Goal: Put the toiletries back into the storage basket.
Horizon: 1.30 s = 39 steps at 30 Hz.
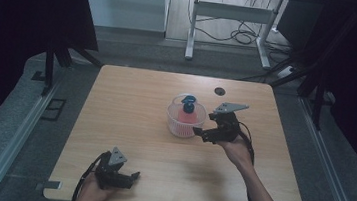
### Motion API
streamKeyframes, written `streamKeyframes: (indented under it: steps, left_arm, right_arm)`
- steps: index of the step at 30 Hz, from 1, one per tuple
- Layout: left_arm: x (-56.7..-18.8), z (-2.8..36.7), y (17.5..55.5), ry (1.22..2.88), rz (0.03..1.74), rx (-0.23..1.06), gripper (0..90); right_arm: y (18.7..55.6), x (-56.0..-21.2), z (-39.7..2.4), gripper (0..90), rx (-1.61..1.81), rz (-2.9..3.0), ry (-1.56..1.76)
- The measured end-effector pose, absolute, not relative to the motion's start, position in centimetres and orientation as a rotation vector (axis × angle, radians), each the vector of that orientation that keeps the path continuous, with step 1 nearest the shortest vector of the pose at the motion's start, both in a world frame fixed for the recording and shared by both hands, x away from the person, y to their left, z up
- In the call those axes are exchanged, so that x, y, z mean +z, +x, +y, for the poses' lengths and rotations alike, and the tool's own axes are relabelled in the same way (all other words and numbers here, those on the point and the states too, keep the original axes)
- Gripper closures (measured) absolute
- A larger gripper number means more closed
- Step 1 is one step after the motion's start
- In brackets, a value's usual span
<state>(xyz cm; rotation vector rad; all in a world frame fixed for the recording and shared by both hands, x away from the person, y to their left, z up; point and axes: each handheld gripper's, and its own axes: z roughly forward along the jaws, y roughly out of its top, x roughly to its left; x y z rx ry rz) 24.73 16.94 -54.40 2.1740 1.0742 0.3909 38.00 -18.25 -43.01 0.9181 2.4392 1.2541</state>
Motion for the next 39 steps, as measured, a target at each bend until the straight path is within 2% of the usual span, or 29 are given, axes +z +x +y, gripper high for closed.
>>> streamKeyframes:
  steps: [12, 21, 39]
  left_arm:
    - [-54.4, 16.9, 24.7, 2.174, 1.074, 0.391, 10.3]
    - [-54.4, 16.9, 24.7, 2.172, 1.075, 0.390, 10.3]
    - [-54.4, 16.9, 24.7, 2.170, 1.079, 0.389, 10.3]
  right_arm:
    - [36.9, -43.7, -19.1, 12.5, 1.235, 2.458, 0.907]
    - [35.9, -44.1, -19.9, 7.3, 1.214, 2.456, 0.906]
    - [33.5, -44.9, -21.5, 5.8, 1.197, 2.464, 0.888]
